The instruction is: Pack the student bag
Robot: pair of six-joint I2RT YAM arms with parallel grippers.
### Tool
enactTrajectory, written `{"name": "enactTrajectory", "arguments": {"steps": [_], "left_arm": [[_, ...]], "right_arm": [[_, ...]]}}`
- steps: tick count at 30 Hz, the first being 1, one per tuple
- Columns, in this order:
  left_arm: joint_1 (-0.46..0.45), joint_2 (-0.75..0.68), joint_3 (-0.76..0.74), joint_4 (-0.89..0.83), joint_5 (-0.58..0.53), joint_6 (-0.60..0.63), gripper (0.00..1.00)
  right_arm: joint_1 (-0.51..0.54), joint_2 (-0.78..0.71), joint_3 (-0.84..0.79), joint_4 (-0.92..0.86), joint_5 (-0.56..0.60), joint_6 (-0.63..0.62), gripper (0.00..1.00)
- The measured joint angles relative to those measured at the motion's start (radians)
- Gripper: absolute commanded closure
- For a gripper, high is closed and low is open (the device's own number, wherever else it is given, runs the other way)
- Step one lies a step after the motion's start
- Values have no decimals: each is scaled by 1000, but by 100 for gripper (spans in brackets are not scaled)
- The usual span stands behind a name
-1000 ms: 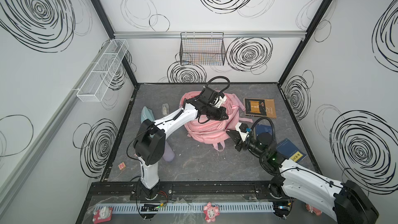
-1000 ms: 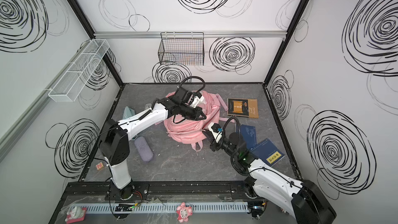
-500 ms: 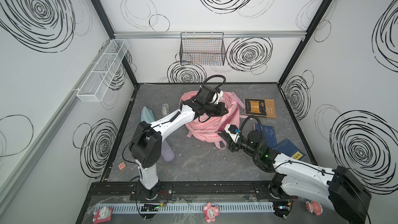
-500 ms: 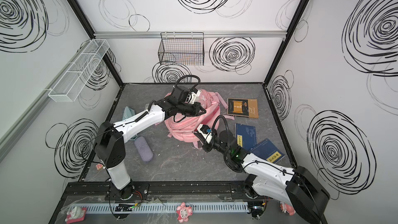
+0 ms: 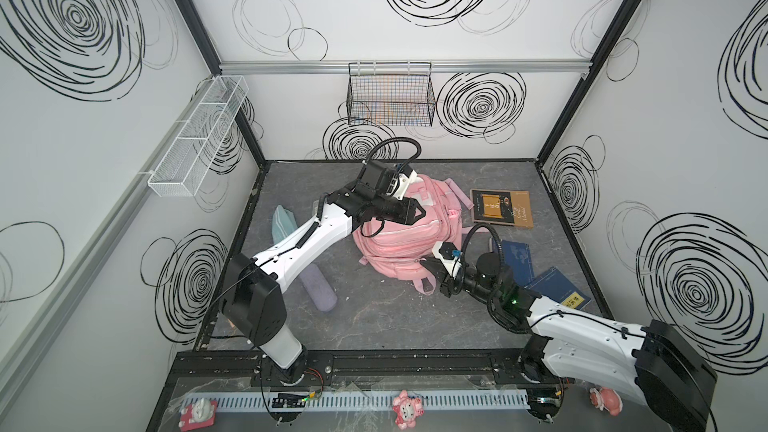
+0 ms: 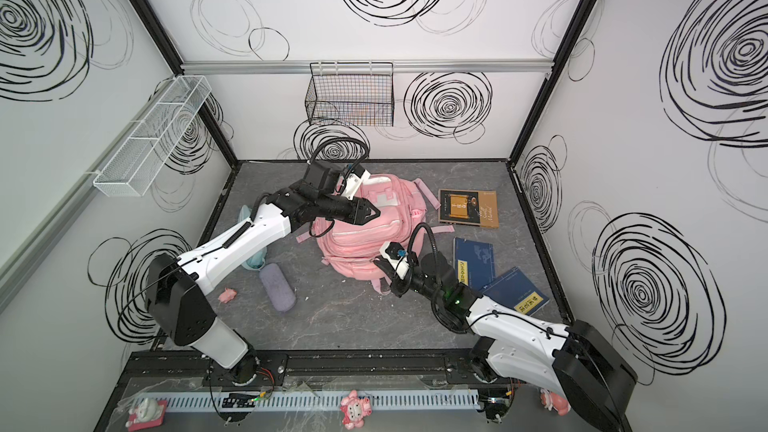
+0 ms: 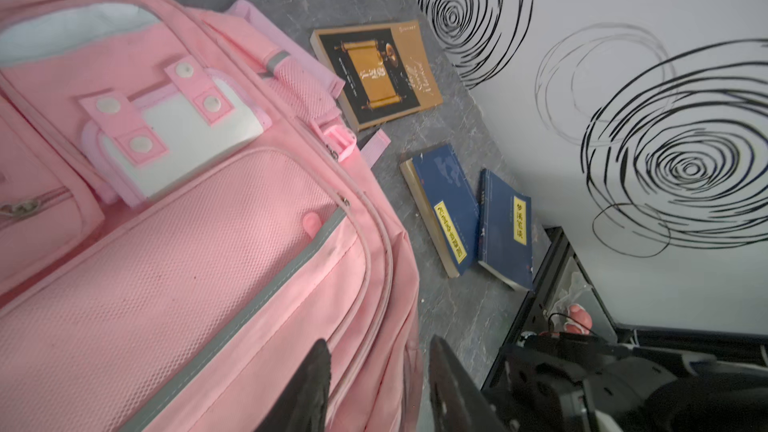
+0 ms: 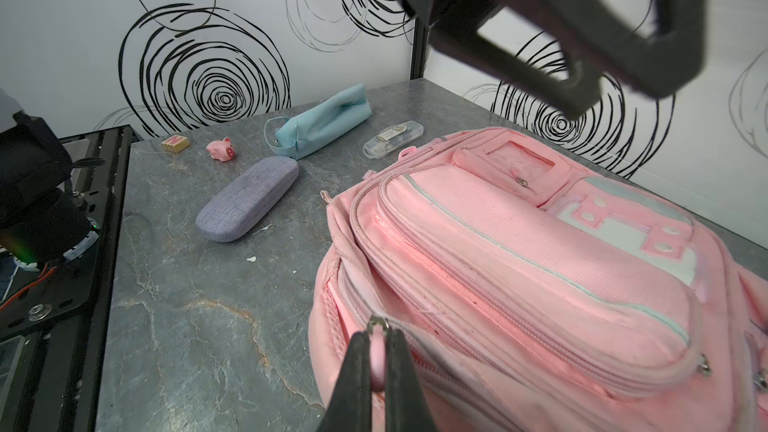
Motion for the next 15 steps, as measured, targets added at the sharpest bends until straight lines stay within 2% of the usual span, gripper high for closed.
{"name": "enactTrajectory", "arguments": {"steps": [5, 15], "left_arm": [[-25, 0, -42, -104, 0, 101, 55], [-71, 44, -73, -137, 18, 158, 54]], "right_arm": [[0, -13, -13, -1, -1, 0, 100], [0, -27, -41, -2, -10, 0, 100]]}}
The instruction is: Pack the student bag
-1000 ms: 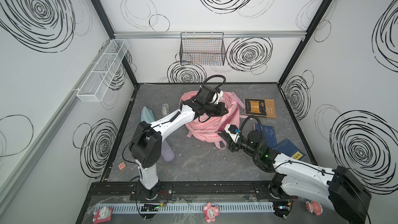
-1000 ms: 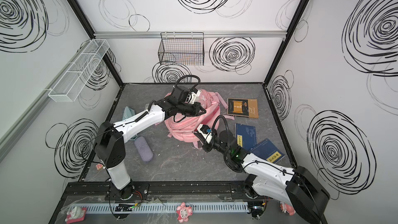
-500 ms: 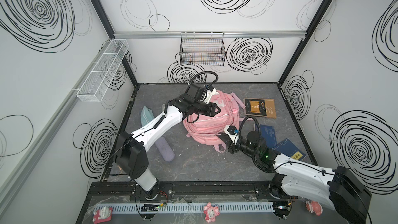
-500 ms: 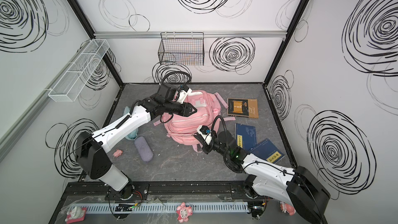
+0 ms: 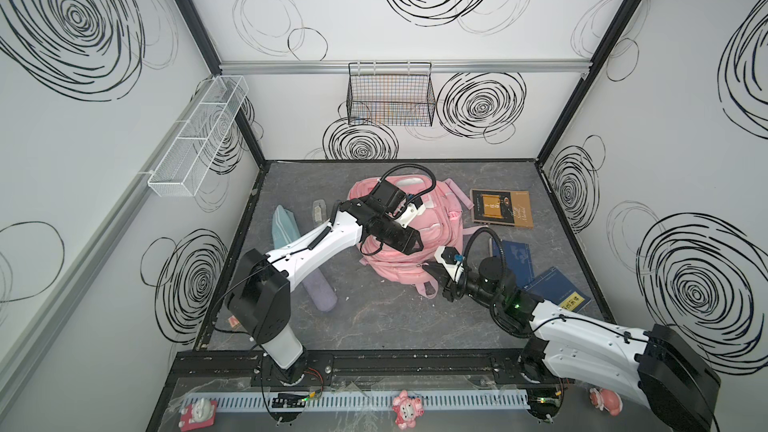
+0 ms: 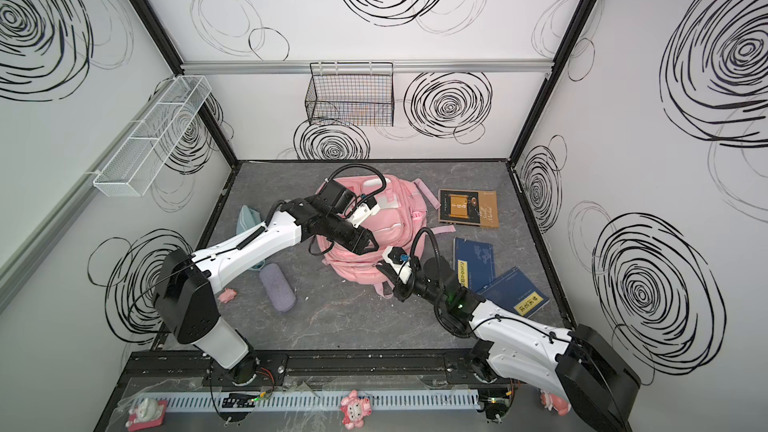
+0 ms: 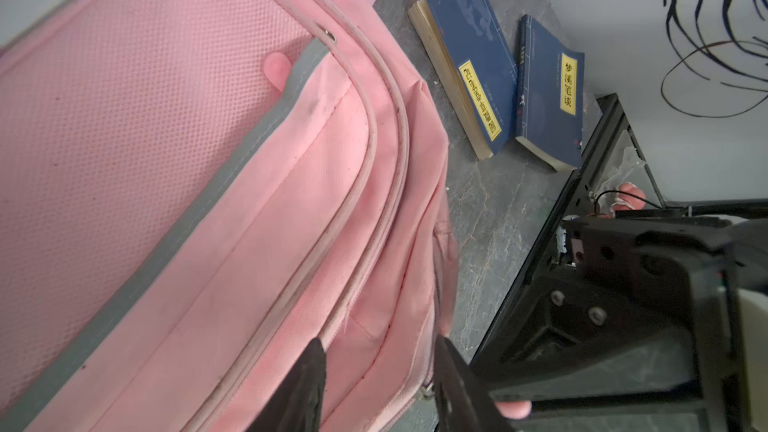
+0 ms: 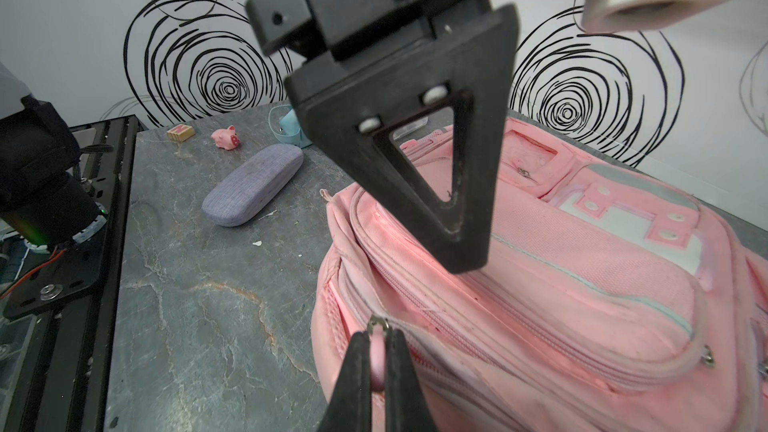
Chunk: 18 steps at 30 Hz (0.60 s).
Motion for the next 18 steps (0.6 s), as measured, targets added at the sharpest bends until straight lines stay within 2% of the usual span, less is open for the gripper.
{"name": "enactTrajectory", "arguments": {"steps": [8, 18], "left_arm": [[-34, 99, 31, -20, 13, 35, 54], [-56, 135, 81, -43, 69, 64, 52]], "right_arm": [[0, -17, 0, -2, -2, -1, 100], [0, -23, 0, -9, -17, -6, 100]]}}
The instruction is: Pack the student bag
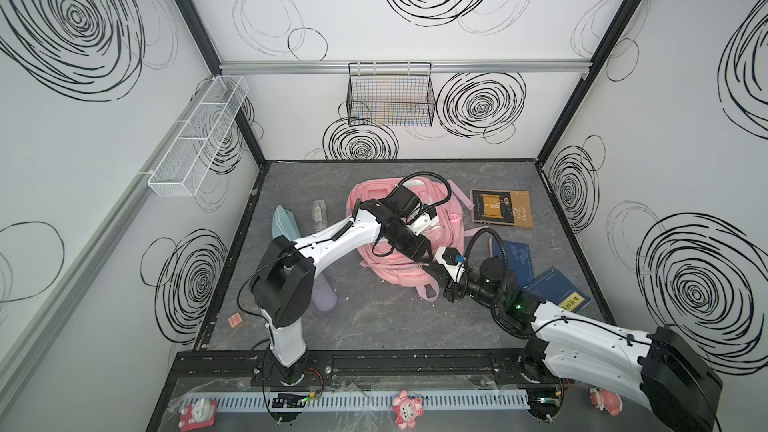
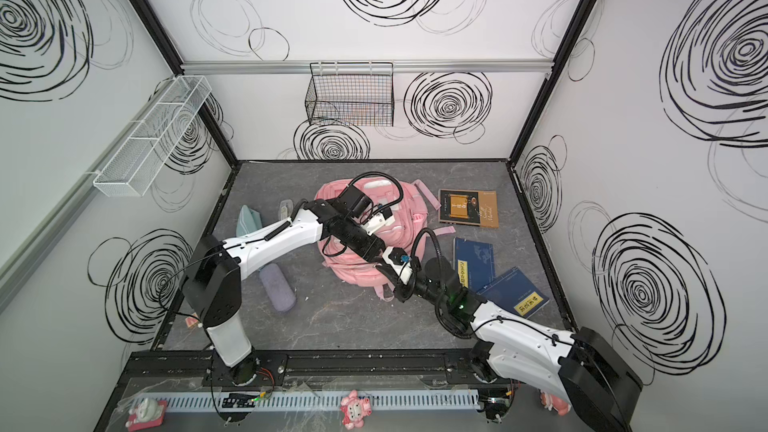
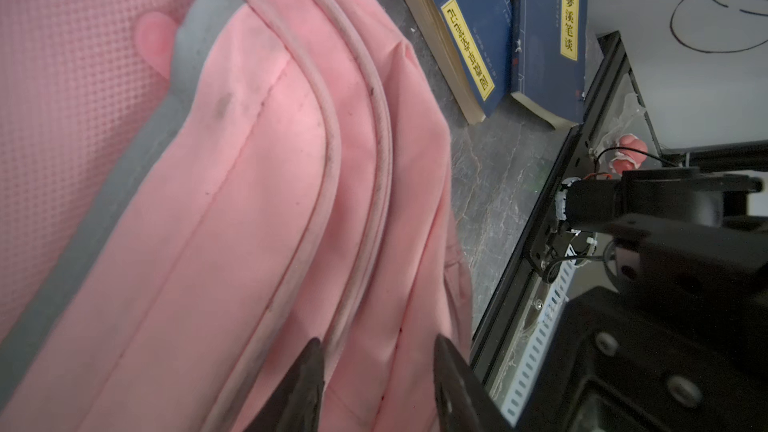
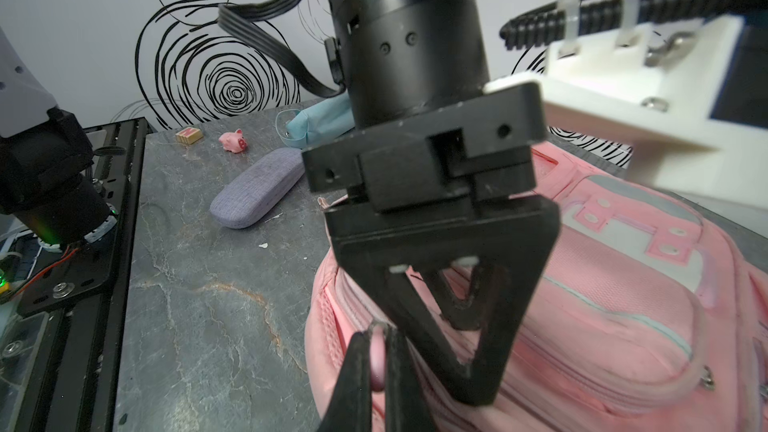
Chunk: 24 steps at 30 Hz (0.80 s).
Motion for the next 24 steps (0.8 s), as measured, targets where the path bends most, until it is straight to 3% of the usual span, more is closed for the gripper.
{"name": "enactTrajectory", "arguments": {"steps": [7, 12, 17, 23, 24], "left_arm": [[-14, 19, 16, -14, 16, 25, 47], [-54, 38, 46, -27, 1, 51, 53], [-90, 75, 85, -45, -77, 69, 68], [-89, 80, 86, -56, -126, 57, 100], [-88, 80, 87, -55, -127, 50, 100]], "right_arm": [[2, -31, -16, -24, -14, -21, 100], [7, -50, -26, -41, -22, -35, 100], [8, -65, -27, -66, -23, -44, 100], [8, -94, -28, -70, 8, -45, 100], [8, -98, -29, -71, 12, -45, 100]]}}
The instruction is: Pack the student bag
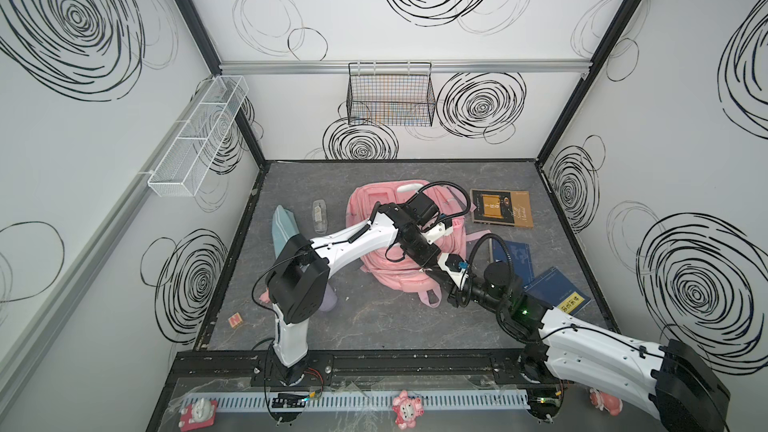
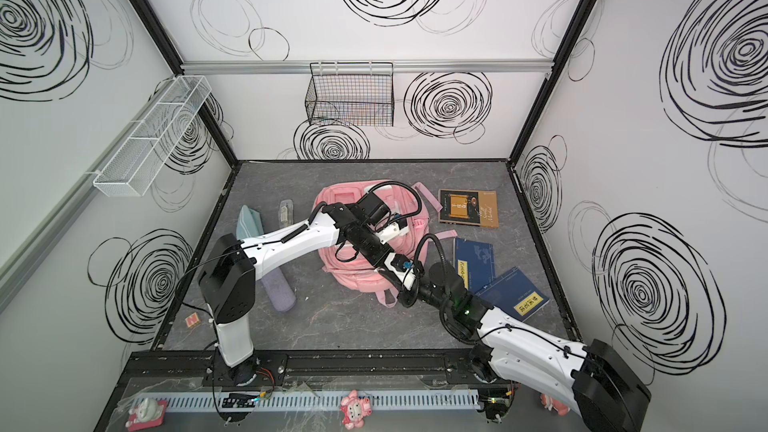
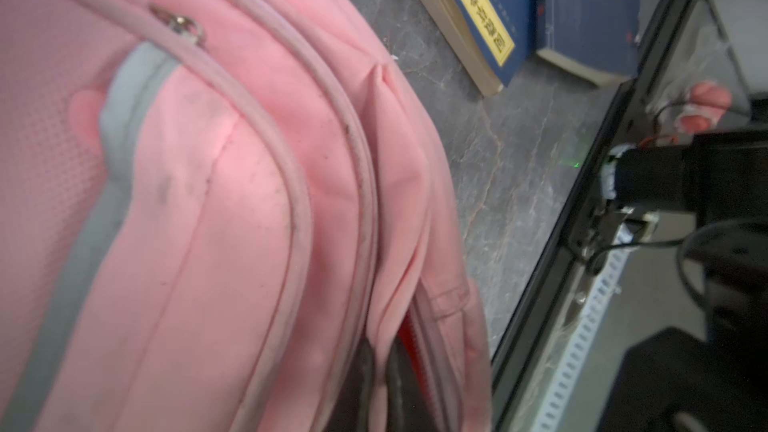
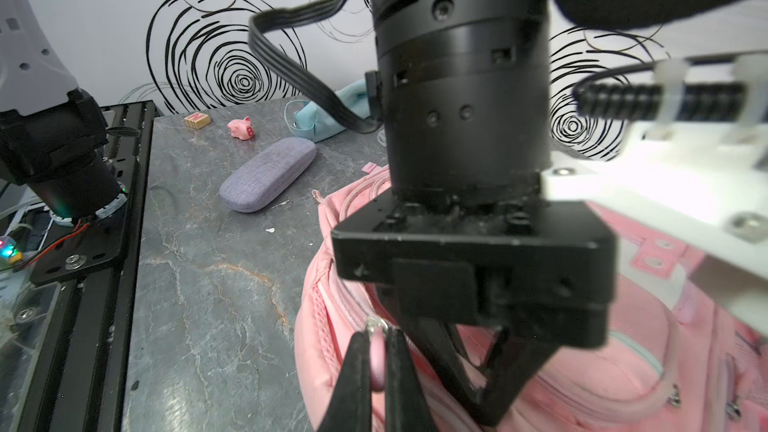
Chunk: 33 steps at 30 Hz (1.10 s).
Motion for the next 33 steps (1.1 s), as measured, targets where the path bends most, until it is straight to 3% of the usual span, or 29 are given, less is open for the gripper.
{"name": "enactTrajectory", "arguments": {"steps": [7, 15, 21, 33], "left_arm": [[42, -29, 3, 37, 12, -91, 100], [94, -156, -13, 123, 39, -204, 100], [125, -236, -118, 205, 74, -277, 100], [145, -237, -134, 307, 63, -446, 100]], "right_arm": [[0, -24, -13, 13, 36, 0, 100], [0, -73, -21, 102, 110, 8, 100], [14, -83, -48, 139, 117, 24, 100], [77, -27, -18, 150, 190, -6, 100]]}}
